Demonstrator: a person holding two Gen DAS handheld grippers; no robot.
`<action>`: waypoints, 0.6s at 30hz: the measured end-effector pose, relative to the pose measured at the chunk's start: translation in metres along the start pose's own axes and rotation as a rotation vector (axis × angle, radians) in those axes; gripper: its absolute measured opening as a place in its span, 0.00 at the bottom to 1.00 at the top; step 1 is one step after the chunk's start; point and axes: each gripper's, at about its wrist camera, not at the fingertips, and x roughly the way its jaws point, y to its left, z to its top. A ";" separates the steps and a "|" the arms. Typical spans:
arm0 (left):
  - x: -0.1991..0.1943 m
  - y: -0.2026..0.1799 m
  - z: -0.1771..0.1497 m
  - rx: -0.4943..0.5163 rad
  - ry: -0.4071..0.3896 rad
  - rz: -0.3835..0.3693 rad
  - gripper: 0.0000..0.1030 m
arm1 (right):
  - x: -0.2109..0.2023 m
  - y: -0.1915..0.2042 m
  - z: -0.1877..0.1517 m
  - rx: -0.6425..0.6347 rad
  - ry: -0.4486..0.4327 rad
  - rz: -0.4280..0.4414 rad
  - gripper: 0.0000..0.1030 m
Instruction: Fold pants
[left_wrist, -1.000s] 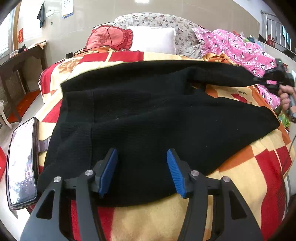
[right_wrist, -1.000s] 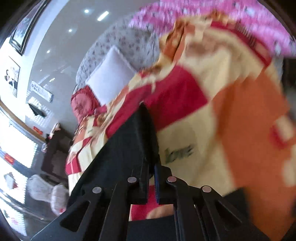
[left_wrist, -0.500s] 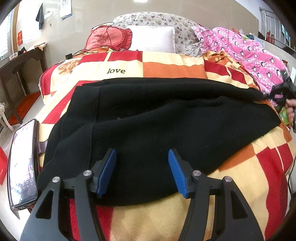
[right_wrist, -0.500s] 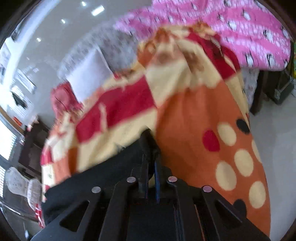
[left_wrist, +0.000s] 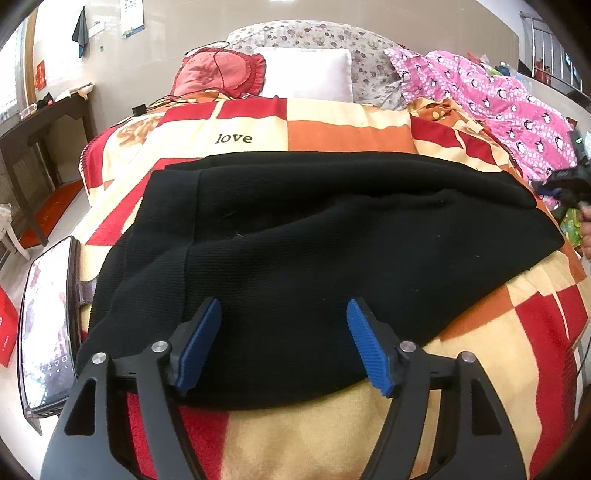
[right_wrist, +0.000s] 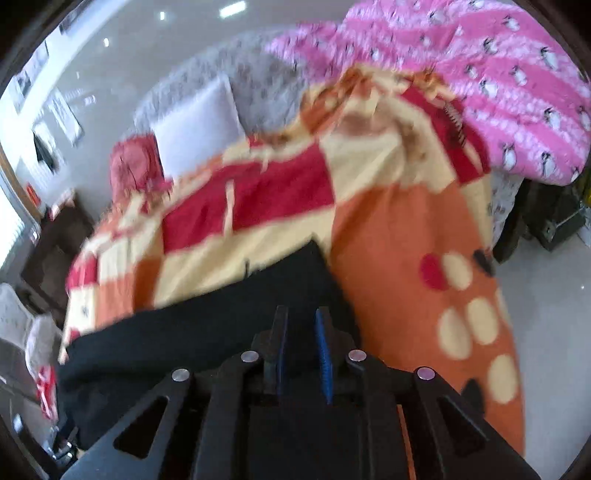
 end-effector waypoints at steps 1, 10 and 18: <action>0.000 0.000 0.000 0.002 0.003 -0.012 0.75 | 0.012 -0.001 -0.003 -0.003 0.024 -0.040 0.15; -0.001 0.005 0.004 -0.022 0.017 -0.176 1.00 | 0.032 0.018 -0.029 -0.143 -0.052 -0.073 0.53; 0.005 -0.008 0.004 0.051 0.037 -0.095 1.00 | 0.044 0.045 -0.033 -0.266 -0.008 -0.104 0.84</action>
